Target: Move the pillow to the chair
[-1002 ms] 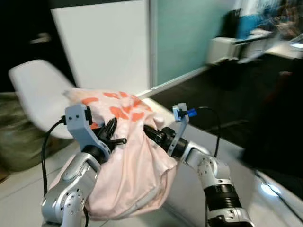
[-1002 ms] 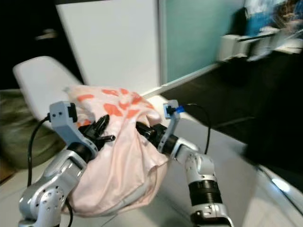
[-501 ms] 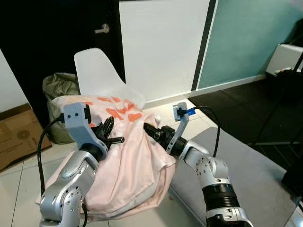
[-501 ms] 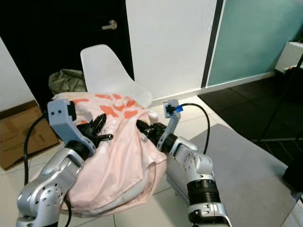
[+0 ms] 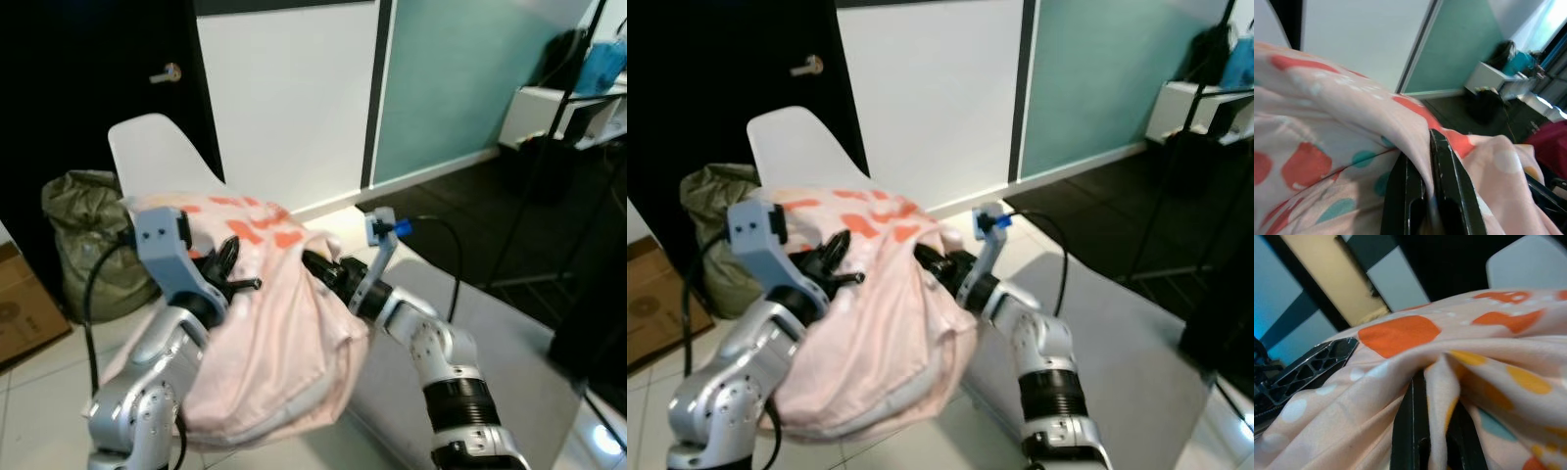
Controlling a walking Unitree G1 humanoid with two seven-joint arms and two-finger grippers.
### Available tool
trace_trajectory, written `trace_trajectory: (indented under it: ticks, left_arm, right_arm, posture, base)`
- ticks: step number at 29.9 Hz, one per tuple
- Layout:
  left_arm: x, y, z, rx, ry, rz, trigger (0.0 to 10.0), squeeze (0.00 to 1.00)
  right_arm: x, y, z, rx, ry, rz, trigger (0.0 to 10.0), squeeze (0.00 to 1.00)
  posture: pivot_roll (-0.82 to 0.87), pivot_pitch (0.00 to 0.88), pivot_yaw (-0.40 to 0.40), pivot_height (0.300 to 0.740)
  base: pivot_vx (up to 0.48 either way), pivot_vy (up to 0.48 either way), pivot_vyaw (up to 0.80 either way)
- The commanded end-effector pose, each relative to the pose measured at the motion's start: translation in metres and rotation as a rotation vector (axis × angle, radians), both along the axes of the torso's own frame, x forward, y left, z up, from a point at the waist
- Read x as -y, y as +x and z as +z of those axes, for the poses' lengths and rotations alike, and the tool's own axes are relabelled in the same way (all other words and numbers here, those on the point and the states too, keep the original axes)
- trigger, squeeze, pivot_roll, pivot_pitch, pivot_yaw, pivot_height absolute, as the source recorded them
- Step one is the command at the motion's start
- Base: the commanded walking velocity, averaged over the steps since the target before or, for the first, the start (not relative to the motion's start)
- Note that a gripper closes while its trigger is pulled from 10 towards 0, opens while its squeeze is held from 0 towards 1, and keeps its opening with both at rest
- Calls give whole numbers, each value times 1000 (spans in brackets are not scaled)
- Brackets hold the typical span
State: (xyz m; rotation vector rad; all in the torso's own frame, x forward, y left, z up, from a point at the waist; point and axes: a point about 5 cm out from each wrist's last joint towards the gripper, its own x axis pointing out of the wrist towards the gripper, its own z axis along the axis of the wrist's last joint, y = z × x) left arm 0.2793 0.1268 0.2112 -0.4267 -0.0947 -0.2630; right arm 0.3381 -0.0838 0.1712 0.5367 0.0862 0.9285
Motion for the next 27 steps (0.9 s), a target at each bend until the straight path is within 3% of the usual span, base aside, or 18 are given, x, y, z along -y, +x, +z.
trace_trajectory:
  ticks: [1, 22, 27]
  left_arm:
    - [14, -3, 8, 50, -5, -97, 10000, 0]
    - [21, -3, 10, 61, -14, -149, 10000, 0]
    - [22, -3, 11, 64, -18, -156, 10000, 0]
  right_arm:
    - [-28, -4, 19, 73, 60, 115, 10000, 0]
    - [-26, 5, 18, 34, 41, 42, 10000, 0]
    - [-26, 5, 17, 27, 27, 34, 10000, 0]
  posture:
    - [-81, 0, -13, 740]
    - [-83, 0, -10, 740]
    - [-87, 0, -10, 740]
  base:
    - [390, 0, 756]
    - [391, 0, 61]
    - [390, 0, -721]
